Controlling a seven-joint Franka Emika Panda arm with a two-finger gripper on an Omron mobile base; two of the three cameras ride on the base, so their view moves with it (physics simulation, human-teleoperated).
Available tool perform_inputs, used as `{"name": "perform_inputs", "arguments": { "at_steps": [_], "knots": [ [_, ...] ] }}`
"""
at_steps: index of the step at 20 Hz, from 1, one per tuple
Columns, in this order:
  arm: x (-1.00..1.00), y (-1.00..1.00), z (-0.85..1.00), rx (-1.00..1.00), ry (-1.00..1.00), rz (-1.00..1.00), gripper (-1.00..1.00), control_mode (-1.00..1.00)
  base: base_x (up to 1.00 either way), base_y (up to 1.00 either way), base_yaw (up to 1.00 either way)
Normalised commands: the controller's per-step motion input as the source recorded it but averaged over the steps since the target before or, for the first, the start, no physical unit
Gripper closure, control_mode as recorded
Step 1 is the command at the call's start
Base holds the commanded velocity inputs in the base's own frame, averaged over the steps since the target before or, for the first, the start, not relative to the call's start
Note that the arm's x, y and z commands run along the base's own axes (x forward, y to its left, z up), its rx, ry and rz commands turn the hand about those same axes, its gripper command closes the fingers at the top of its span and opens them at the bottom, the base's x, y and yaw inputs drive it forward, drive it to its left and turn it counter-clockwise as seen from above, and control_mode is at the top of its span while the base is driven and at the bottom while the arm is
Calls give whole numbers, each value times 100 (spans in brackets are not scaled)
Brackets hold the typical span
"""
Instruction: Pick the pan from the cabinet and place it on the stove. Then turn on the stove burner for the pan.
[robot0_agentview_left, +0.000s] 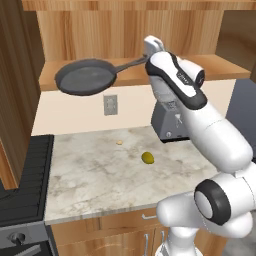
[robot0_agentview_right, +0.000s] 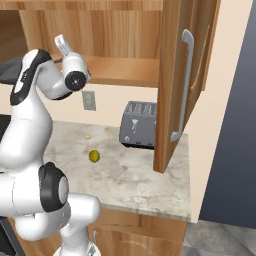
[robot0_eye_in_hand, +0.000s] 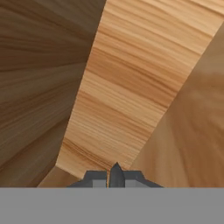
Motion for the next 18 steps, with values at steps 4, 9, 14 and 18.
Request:
{"name": "perform_inputs", "arguments": {
  "at_steps": [4, 9, 14, 18],
  "knots": [
    [-63, 20, 0, 1, 0, 8, 100, -100, 0, 0, 0],
    [-63, 25, -10, 2, 0, 8, 100, -100, 0, 0, 0],
    [-60, 31, -26, 0, 0, 11, 100, -100, 0, 0, 0],
    [-51, 36, -24, 0, 0, 13, 100, -100, 0, 0, 0]
  ]
}}
